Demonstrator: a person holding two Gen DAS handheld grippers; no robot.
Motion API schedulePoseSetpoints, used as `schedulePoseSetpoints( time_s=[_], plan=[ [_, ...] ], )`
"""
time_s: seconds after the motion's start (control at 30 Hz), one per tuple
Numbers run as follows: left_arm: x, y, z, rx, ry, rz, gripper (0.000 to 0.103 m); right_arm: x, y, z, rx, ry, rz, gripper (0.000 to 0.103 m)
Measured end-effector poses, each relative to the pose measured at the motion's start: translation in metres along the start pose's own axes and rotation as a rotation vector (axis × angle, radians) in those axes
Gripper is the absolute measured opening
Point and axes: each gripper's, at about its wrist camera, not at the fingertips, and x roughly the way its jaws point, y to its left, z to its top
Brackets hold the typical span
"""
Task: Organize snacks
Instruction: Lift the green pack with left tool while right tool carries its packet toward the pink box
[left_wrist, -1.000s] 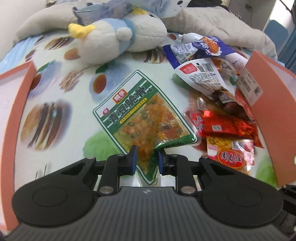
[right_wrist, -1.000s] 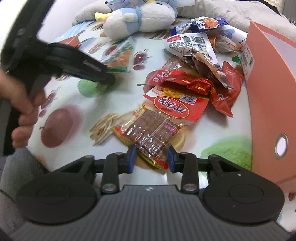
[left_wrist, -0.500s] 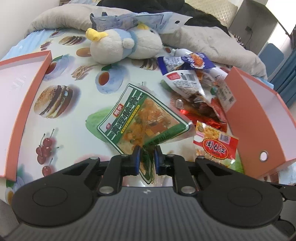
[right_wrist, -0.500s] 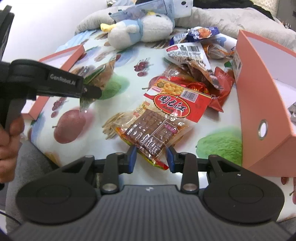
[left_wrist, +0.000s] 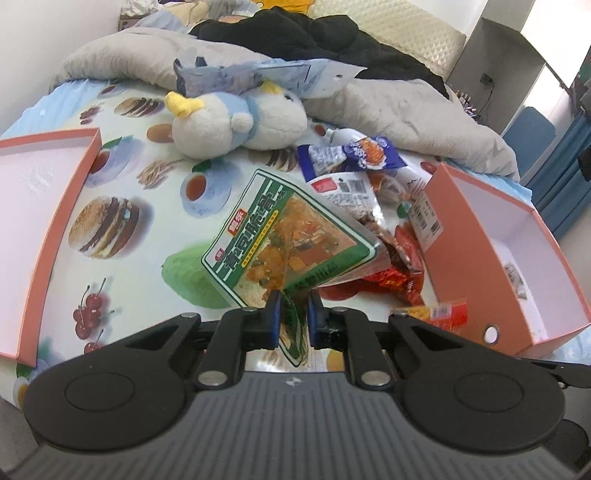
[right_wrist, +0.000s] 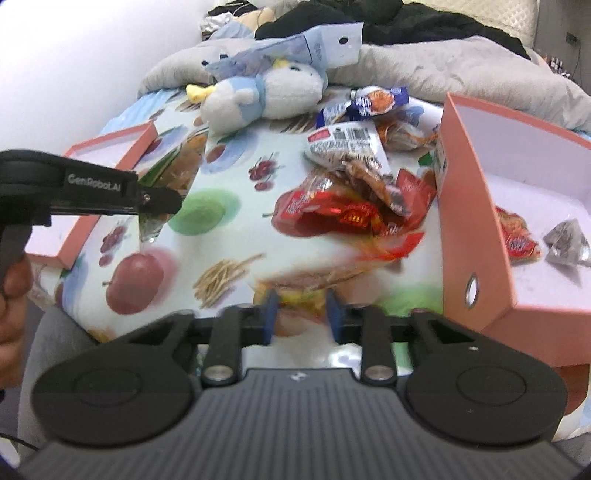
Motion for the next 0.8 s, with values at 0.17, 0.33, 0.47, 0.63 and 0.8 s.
schedulePoseSetpoints(
  time_s=[0.17,0.33,0.47,0.63,0.8],
  plan=[
    [-0.006,-0.006,0.007,-0.006,-0.012,-0.019,0.016,-0.001,0.000,0.006,-0.014,-0.008,0.000,0.006],
    [-0.010,-0.009,0.009,-0.012,-0.016,-0.027,0.016,-0.005,-0.002,0.010,-0.012,-0.024,-0.002,0.003],
    [-0.014,-0.011,0.014,-0.016,-0.022,-0.039,0.016,-0.013,-0.007,0.019,0.005,-0.045,0.000,0.003],
    [-0.021,-0.020,0.025,-0.009,-0.042,-0.061,0.016,-0.023,-0.012,0.033,0.018,-0.080,0.007,0.003],
    [-0.030,-0.032,0.039,0.009,-0.061,-0.080,0.016,-0.037,-0.017,0.048,0.020,-0.118,0.005,0.003]
  ],
)
